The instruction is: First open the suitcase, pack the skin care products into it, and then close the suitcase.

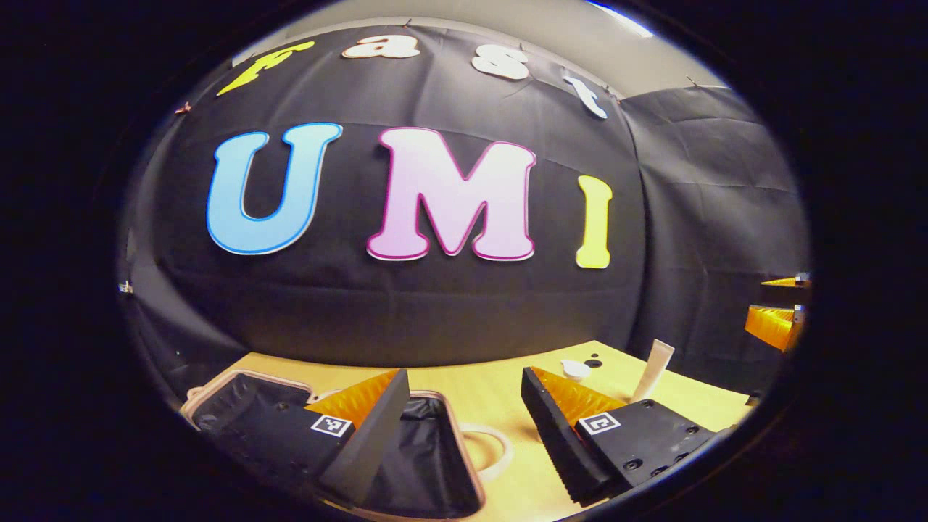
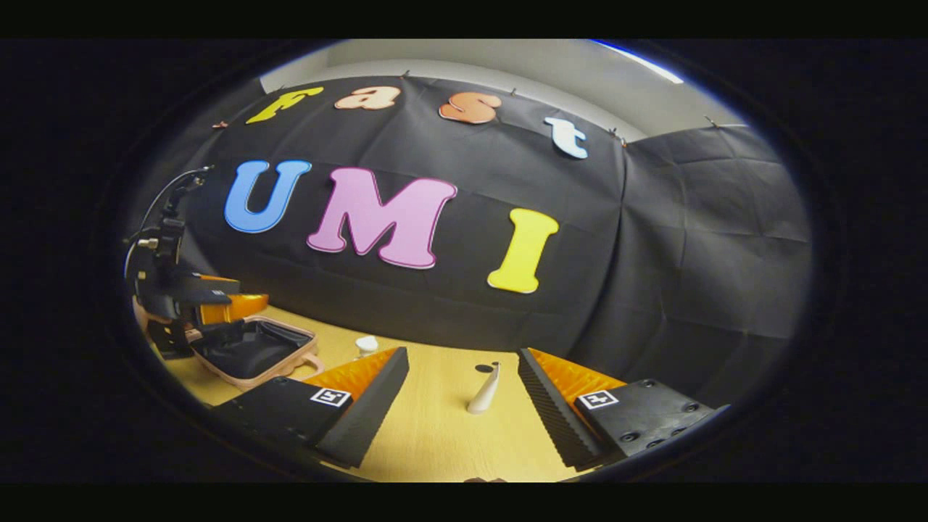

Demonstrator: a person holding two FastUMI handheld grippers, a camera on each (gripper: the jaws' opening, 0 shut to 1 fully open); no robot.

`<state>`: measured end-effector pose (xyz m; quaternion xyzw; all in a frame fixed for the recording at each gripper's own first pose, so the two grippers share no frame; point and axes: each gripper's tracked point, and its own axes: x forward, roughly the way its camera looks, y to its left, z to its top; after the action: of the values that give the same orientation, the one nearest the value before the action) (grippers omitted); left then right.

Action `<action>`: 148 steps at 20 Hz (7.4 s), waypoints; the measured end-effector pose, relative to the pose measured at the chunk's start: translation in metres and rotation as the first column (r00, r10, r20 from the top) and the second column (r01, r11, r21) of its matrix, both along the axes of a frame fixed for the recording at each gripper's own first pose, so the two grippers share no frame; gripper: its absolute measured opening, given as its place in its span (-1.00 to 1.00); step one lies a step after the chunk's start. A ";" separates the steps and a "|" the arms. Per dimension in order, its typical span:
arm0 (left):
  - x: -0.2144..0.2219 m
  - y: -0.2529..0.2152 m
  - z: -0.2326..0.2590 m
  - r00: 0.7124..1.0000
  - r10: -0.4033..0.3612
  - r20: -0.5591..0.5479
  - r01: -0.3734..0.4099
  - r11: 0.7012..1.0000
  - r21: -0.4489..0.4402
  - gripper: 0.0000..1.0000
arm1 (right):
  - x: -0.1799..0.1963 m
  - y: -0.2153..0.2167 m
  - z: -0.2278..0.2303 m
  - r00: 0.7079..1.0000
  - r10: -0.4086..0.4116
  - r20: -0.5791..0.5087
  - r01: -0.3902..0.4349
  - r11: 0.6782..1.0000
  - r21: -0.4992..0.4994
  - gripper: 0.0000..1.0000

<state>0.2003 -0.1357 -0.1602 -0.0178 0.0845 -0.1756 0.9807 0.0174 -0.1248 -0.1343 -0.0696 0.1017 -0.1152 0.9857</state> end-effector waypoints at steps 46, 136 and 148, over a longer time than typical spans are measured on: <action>0.045 -0.121 -0.152 0.965 0.023 -0.262 -0.021 1.000 0.012 0.25 | 0.149 -0.103 -0.243 0.955 -0.070 -0.288 0.095 0.993 0.076 -0.27; 0.060 0.552 -0.176 0.641 0.507 -0.576 -0.482 0.850 0.212 0.92 | 0.165 0.283 -0.068 0.847 0.395 -0.354 -0.105 0.779 0.618 0.95; 0.077 0.580 -0.226 0.548 0.421 -0.723 -0.394 0.892 0.220 0.77 | 0.129 0.220 -0.048 0.882 0.323 -0.343 -0.101 0.841 0.532 0.96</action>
<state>0.2777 0.4448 -0.3859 -0.0924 0.4802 0.0813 0.8685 0.1468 0.0952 -0.1826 0.1535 0.3288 0.0453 0.9307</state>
